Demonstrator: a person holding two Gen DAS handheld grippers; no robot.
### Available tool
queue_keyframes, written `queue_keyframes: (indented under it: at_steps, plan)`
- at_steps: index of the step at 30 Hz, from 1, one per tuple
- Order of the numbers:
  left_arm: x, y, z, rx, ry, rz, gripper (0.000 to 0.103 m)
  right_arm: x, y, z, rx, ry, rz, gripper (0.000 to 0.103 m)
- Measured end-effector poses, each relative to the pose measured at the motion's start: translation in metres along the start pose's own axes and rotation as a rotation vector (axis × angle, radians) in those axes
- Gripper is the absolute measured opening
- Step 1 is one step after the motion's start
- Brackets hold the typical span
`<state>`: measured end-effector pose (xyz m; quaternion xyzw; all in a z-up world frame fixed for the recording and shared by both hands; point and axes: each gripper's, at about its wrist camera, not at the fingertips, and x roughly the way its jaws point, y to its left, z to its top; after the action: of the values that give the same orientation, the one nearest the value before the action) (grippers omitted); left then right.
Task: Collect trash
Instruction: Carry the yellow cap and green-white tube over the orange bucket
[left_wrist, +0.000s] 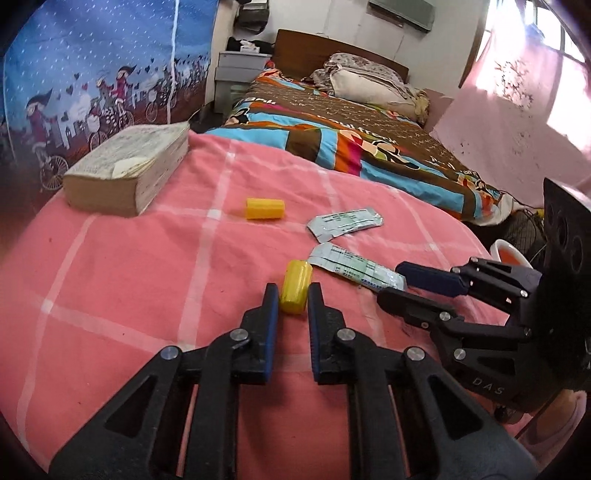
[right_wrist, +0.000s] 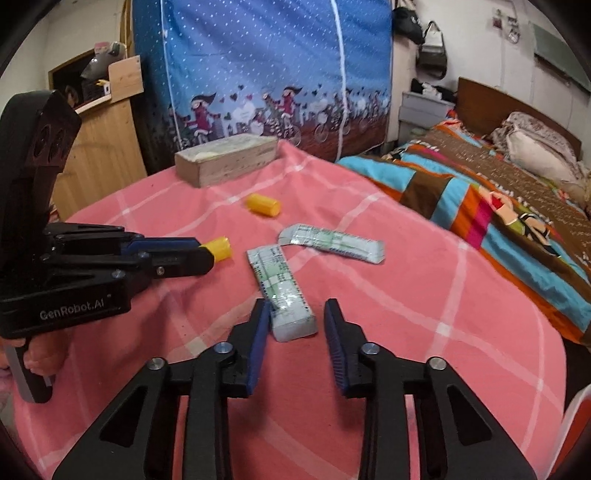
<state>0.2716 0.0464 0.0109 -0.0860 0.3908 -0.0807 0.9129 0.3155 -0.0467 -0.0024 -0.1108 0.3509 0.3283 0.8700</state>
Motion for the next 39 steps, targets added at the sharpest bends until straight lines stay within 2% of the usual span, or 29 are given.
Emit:
queue_keyframes:
  at_steps: [4, 7, 13, 18, 23, 27, 32, 39]
  plan:
    - [-0.002, -0.003, 0.000, 0.007, -0.017, 0.010, 0.018, -0.003, 0.004, 0.000, -0.017, -0.013, -0.007, 0.021]
    - [-0.014, -0.005, -0.001, 0.001, -0.075, -0.002, 0.018, -0.010, 0.010, -0.001, -0.043, -0.051, -0.029, 0.021]
    - [-0.042, -0.014, -0.002, -0.015, -0.241, -0.020, 0.018, -0.044, 0.015, -0.008, -0.060, -0.233, -0.103, 0.021]
    - [-0.057, -0.031, -0.003, -0.013, -0.354, -0.033, 0.018, -0.084, 0.010, -0.020, -0.015, -0.442, -0.155, 0.021]
    - [-0.070, -0.060, -0.003, 0.048, -0.451, -0.051, 0.018, -0.117, 0.003, -0.030, 0.009, -0.578, -0.228, 0.021]
    - [-0.083, -0.089, -0.005, 0.126, -0.532, -0.064, 0.018, -0.144, -0.005, -0.037, 0.022, -0.652, -0.293, 0.021]
    - [-0.087, -0.126, -0.005, 0.201, -0.575, -0.106, 0.018, -0.169, -0.021, -0.049, 0.056, -0.693, -0.378, 0.021]
    - [-0.072, -0.176, -0.007, 0.273, -0.556, -0.189, 0.017, -0.199, -0.052, -0.072, 0.147, -0.712, -0.481, 0.021]
